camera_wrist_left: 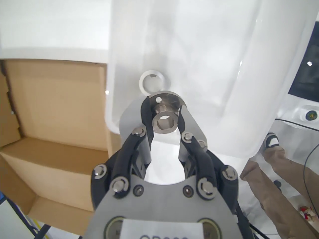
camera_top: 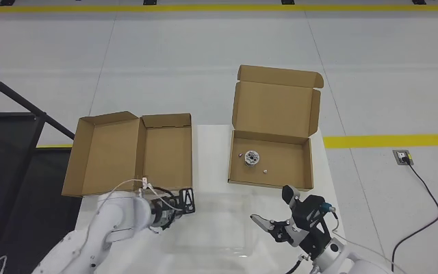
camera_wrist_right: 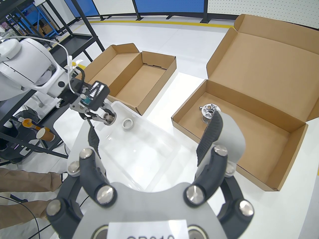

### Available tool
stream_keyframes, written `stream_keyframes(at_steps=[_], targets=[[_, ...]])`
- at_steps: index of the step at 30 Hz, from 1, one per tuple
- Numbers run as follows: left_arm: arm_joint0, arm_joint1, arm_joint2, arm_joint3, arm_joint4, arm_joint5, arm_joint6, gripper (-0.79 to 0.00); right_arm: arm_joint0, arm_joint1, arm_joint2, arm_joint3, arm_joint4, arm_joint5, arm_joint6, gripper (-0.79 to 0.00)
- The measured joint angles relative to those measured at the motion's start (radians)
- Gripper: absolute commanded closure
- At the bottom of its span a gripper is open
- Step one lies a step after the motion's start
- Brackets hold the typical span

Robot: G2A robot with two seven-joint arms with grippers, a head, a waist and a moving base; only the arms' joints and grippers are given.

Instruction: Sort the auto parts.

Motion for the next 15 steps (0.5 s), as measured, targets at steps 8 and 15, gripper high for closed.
stream_keyframes(at_steps=[8, 15], targets=[[0.141, 0.048, -0.247, -0.100, 0.058, 0.047, 0.103, 0.000, 0.000, 0.000, 0.000, 0.000, 0.000, 0.000, 0.000, -0.785], [0.207, 0.058, -0.356, -0.071, 0.125, 0.101, 0.289, 0.000, 0.000, 0.000, 0.000, 0.000, 0.000, 0.000, 0.000, -0.785]])
